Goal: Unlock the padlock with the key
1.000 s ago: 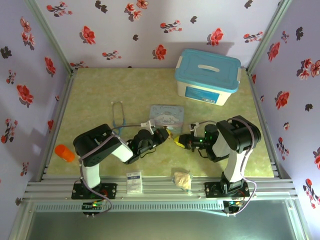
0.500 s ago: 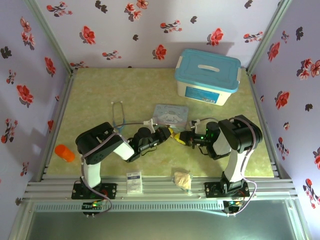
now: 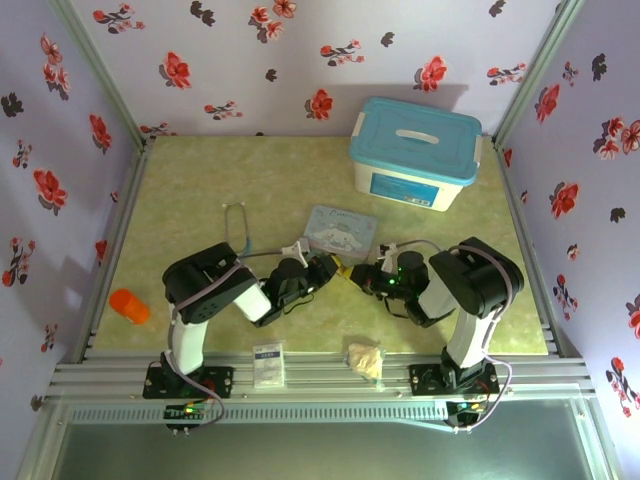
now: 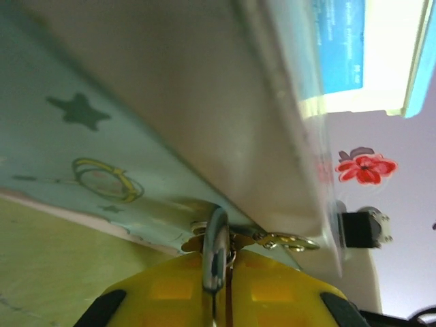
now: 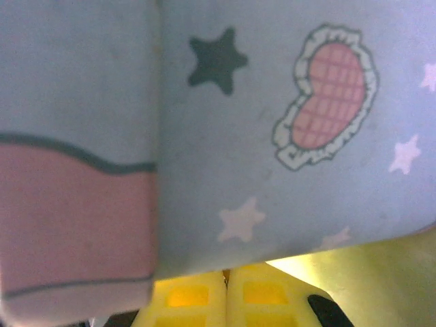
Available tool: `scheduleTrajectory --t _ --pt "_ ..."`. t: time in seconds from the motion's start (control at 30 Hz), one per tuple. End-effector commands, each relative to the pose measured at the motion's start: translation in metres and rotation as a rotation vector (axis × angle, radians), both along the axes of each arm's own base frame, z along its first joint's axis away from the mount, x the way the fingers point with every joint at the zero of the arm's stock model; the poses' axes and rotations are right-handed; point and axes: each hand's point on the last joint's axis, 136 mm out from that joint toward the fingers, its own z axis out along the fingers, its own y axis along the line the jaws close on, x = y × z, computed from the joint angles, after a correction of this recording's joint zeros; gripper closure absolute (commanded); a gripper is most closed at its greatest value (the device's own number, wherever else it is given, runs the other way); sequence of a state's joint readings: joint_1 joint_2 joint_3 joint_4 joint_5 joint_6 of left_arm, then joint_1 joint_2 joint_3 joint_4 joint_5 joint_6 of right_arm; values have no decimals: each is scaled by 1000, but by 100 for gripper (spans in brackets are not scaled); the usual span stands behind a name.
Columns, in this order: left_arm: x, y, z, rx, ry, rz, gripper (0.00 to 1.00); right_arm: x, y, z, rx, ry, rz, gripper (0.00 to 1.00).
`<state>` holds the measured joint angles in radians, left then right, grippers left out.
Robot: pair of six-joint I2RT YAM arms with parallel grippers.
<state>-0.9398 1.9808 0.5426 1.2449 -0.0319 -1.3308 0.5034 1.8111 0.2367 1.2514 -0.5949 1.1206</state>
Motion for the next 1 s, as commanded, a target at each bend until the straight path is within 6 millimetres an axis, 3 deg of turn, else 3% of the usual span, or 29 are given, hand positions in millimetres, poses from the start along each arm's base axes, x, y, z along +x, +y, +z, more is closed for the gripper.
scheduleTrajectory --t 0.0,0.17,0.3,0.4,0.47,0.63,0.77,0.97 --pt "-40 -40 15 -80 0 -178 100 28 5 22 -10 -168 -95 100" --pt "-42 -41 13 -75 3 -185 100 30 12 28 24 -166 -76 100" --pt "-42 -41 12 -70 5 -186 94 28 12 29 28 -162 -70 100" --pt "-42 -40 8 -63 18 -181 100 25 9 31 47 -143 -78 89" --pt "-41 -35 4 -56 29 -162 100 23 7 33 62 -134 -77 88" --pt "-35 -24 1 -35 36 -120 100 16 -9 7 -73 -84 -100 75" --pt "-34 -17 1 -13 37 -103 100 6 -27 -6 -227 -86 -106 72" --pt "-34 -10 -7 54 56 -92 100 -6 -51 -7 -517 -150 -41 67"
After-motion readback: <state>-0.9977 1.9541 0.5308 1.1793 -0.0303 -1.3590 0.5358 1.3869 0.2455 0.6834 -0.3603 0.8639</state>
